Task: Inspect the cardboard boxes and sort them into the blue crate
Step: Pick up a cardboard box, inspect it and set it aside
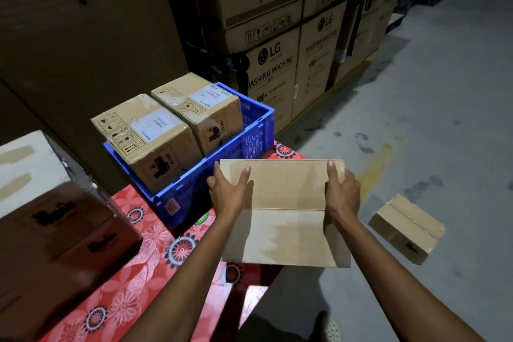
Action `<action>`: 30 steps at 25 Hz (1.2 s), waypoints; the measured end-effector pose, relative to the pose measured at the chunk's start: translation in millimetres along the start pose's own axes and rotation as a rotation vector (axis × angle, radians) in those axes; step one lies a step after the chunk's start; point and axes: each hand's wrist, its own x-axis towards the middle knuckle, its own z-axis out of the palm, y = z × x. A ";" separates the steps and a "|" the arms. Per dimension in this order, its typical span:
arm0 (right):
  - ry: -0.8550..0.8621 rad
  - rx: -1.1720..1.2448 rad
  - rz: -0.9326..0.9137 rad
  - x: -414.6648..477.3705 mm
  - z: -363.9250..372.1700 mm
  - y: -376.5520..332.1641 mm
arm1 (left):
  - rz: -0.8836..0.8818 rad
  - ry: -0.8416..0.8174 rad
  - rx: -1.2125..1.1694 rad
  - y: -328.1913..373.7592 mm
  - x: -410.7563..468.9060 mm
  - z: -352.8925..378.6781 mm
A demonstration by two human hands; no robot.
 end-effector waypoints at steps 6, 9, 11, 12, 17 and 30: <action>0.014 0.086 -0.023 -36.8 -23.9 4.6 | -0.011 0.056 -0.217 -8.9 -21.4 -28.1; 0.015 0.044 0.019 -61.3 -25.6 32.8 | -0.048 0.012 -0.189 -31.9 -38.8 -33.6; 0.005 -0.009 0.011 -68.8 -29.5 40.6 | -0.044 -0.033 -0.142 -37.2 -44.5 -41.5; -0.008 -0.045 0.002 -69.2 -31.9 39.2 | -0.026 -0.062 -0.090 -36.3 -43.5 -45.6; -0.108 -0.327 -0.127 -50.9 -27.0 10.4 | 0.184 -0.183 0.390 -8.7 -21.9 -51.0; -0.253 -0.605 -0.048 -31.8 -14.0 -5.6 | 0.062 -0.283 0.536 4.4 -7.7 -32.7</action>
